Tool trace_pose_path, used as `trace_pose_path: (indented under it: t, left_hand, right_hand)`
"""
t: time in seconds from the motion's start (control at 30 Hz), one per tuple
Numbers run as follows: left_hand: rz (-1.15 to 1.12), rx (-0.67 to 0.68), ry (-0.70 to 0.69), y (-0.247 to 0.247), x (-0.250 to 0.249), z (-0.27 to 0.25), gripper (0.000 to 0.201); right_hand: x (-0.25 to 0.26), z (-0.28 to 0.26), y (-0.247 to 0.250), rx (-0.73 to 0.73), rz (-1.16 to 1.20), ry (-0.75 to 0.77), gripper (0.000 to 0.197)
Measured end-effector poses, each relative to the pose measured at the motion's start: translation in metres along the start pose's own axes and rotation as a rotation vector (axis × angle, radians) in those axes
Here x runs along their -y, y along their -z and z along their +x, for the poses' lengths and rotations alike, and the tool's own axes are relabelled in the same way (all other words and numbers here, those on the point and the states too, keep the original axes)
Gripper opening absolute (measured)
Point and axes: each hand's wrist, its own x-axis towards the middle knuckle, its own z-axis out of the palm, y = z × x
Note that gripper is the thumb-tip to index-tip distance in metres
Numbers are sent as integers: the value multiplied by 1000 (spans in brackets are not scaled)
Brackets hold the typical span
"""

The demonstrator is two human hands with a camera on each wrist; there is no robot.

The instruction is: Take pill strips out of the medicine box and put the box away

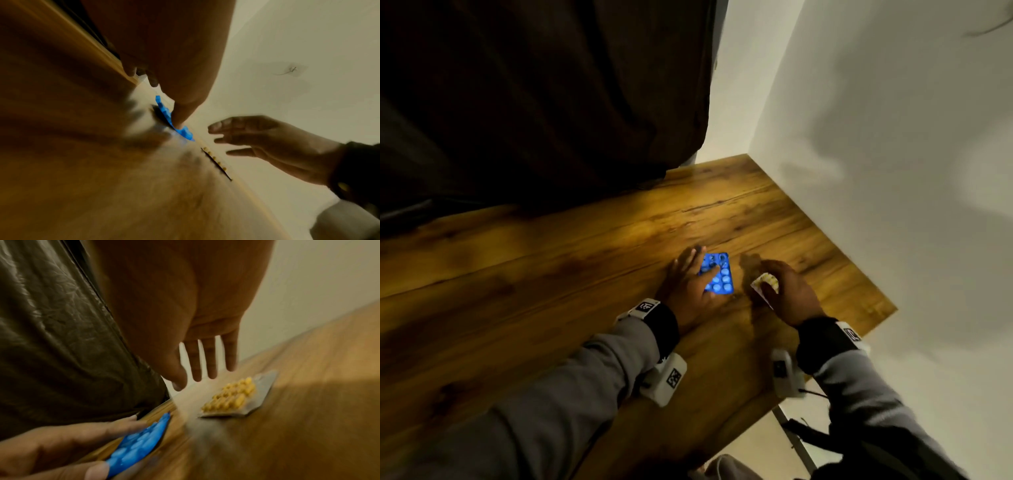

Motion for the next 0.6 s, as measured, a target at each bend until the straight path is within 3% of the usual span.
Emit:
trace_pose_path:
  t: [0.07, 0.13, 0.23, 0.4, 0.6]
  left_hand:
    - [25, 8, 41, 1, -1, 9, 53]
    - [33, -19, 93, 2, -1, 18, 52]
    - [24, -90, 129, 7, -3, 28, 54]
    - [19, -97, 174, 14, -2, 37, 59]
    - [-22, -88, 204, 17, -2, 37, 64]
  right_hand:
    - [-21, -8, 6, 47, -47, -5, 32]
    - [-38, -5, 4, 108, -2, 71, 31]
    - [-51, 21, -3, 117, -71, 40, 32]
    - [-33, 63, -12, 104, -96, -25, 40]
    - [-18, 87, -14, 81, -40, -63, 35]
